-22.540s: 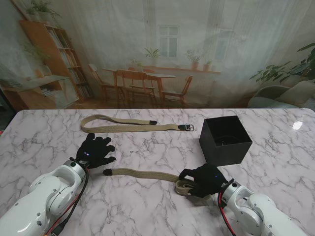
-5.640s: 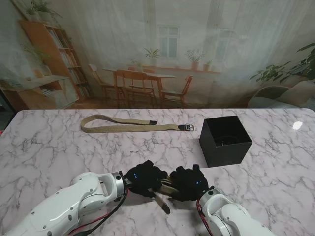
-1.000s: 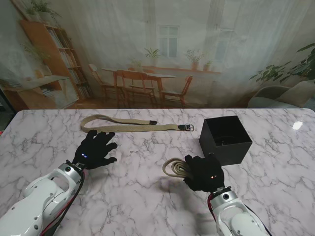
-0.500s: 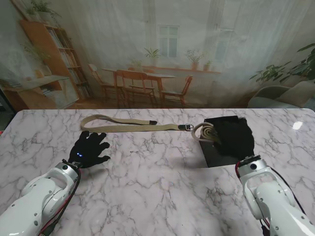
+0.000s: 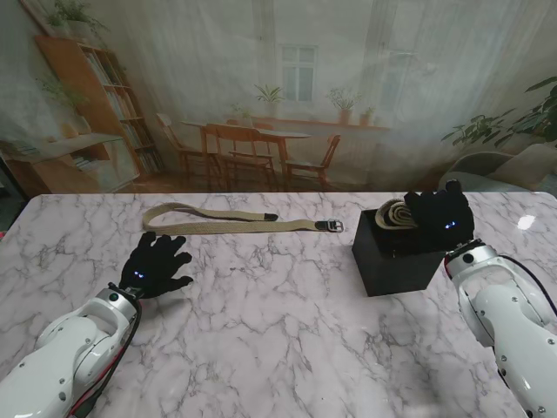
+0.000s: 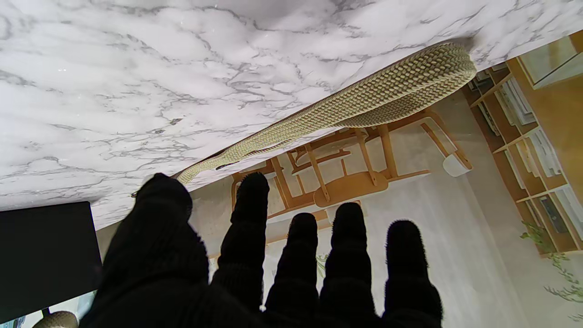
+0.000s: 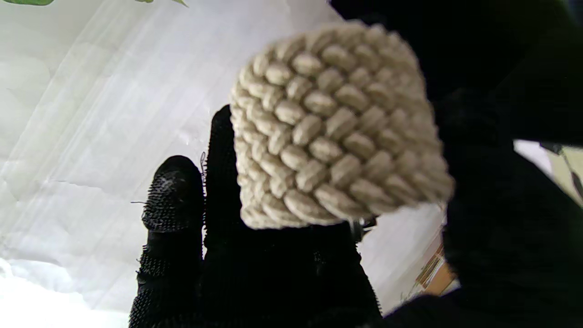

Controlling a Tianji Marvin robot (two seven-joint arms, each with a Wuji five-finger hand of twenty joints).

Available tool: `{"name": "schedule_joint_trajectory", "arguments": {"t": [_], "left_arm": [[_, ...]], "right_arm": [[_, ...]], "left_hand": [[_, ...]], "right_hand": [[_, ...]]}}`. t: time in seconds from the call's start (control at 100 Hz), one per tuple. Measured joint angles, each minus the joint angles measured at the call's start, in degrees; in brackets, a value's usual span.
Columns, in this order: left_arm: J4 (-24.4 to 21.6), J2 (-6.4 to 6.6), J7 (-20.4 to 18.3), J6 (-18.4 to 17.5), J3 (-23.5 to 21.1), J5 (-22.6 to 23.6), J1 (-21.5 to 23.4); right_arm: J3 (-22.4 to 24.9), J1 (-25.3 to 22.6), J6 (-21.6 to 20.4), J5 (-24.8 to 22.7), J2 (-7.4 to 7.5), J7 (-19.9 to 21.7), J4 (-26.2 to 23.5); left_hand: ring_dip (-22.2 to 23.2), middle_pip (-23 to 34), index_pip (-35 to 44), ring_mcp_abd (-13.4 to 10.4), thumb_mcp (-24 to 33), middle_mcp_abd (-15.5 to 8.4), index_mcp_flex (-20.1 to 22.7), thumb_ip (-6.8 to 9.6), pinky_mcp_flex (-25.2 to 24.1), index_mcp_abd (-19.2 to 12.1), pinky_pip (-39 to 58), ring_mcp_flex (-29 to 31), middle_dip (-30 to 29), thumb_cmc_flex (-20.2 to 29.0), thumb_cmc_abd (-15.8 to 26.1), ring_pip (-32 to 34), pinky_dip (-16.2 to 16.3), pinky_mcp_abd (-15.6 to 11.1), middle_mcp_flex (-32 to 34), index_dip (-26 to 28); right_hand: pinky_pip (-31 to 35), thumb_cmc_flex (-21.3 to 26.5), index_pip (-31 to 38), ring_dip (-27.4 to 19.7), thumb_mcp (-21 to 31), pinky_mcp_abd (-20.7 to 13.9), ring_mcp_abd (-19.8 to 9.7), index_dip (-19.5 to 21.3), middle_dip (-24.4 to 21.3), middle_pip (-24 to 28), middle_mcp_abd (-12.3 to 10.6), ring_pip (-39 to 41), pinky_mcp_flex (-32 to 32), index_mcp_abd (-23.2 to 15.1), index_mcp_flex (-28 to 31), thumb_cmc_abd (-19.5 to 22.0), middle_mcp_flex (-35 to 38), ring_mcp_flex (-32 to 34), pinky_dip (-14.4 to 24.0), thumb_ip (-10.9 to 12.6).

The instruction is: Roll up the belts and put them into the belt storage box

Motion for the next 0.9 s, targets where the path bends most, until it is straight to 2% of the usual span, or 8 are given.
{"name": "schedule_joint_trajectory", "arguments": {"t": [0.15,0.25,0.48,0.58,0.66,0.71,0.9], "left_arm": [[0.0,0.01,-0.01,0.04,0.02,0.03,0.01],[0.0,0.01,-0.02,0.07,0.03,0.07,0.01],[-0.03,0.01,0.35,0.17,-0.27,0.13,0.21],[-0.03,0.01,0.35,0.15,-0.37,0.09,0.27],[-0.03,0.01,0.42,0.05,-0.37,-0.04,0.27],[-0.03,0.0,0.52,-0.01,-0.36,-0.09,0.27],[0.0,0.01,0.42,-0.05,-0.22,-0.1,0.17]], "right_arm": [[-1.73,1.66,-1.62,-0.11,0.77,1.64,1.9],[-2.57,2.63,-4.93,-0.01,1.02,2.46,2.66],[-5.9,5.05,-5.22,-0.81,1.62,3.14,4.38],[-6.5,5.66,-6.17,-1.89,1.85,3.33,4.77],[-6.6,5.87,-6.76,-3.48,2.06,3.33,4.9],[-6.62,5.96,-6.96,-3.8,2.2,3.33,5.03],[-6.45,6.06,-8.24,-4.65,2.55,2.42,5.31]], "left_hand": [[-0.02,0.0,-0.08,0.0,0.0,0.0,0.0,0.0,-0.01,0.0,-0.02,0.0,0.0,0.0,0.0,0.0,-0.01,0.0,0.0,0.0],[-0.04,0.0,-0.09,0.01,0.0,0.0,0.0,0.0,-0.01,0.0,-0.03,0.0,0.0,0.0,0.01,0.0,-0.01,0.0,0.01,0.0],[-0.05,0.0,-0.11,0.01,0.0,0.0,0.0,0.0,-0.01,0.0,-0.03,0.0,0.0,0.0,0.01,-0.01,-0.01,0.01,0.01,0.0],[-0.05,0.0,-0.12,0.01,0.0,0.0,0.0,0.0,-0.01,-0.01,-0.04,0.0,0.0,0.0,0.02,-0.01,-0.01,0.01,0.01,0.0],[-0.05,0.0,-0.14,0.01,0.0,0.0,0.0,0.0,-0.02,-0.01,-0.05,0.0,0.0,0.0,0.04,-0.01,-0.01,0.01,0.01,0.0],[-0.05,0.0,-0.22,0.01,0.0,0.0,0.0,0.0,-0.02,-0.01,-0.05,0.0,0.0,0.0,0.06,-0.01,-0.01,0.01,0.01,0.0],[-0.05,0.0,-0.26,0.1,-0.07,0.0,0.0,0.0,-0.02,-0.01,-0.17,0.0,0.0,0.0,0.67,-0.01,-0.01,0.01,0.01,0.0]], "right_hand": [[-0.53,0.0,0.0,0.01,0.0,-0.74,-0.19,0.0,0.11,-0.45,-0.17,-1.12,0.01,-0.1,0.01,0.0,0.05,0.02,0.0,0.0],[-1.04,0.0,-0.02,0.01,0.0,-1.0,-0.4,0.0,0.6,-0.87,-0.41,-2.51,0.01,-0.27,0.01,-0.01,0.07,0.04,0.0,-0.01],[-3.01,0.0,-0.19,-0.03,-0.01,-1.75,-0.77,-0.62,0.63,-3.17,-0.78,-5.49,0.02,-0.28,0.01,-0.01,0.58,0.19,-0.16,-0.02],[-4.16,0.01,-1.72,-0.75,-0.01,-2.38,-1.77,-2.09,0.63,-6.17,-1.61,-8.34,-0.78,-2.18,0.01,-0.01,0.6,-0.09,-0.68,-0.03],[-4.42,0.01,-1.78,-0.9,-0.01,-2.85,-2.0,-2.76,0.63,-6.84,-1.86,-9.29,-1.39,-2.3,0.01,-0.01,0.6,-0.42,-0.74,-0.04],[-4.53,0.01,-2.43,-0.92,-0.01,-2.91,-2.49,-2.9,0.63,-7.48,-2.36,-9.67,-1.4,-3.69,0.01,-0.01,0.6,-0.42,-0.74,-0.33],[-4.58,0.01,-4.21,-0.93,-0.01,-3.15,-2.7,-3.48,0.63,-7.6,-2.58,-9.69,-1.41,-3.75,1.43,-0.02,0.63,-0.44,-0.74,-0.74]]}}
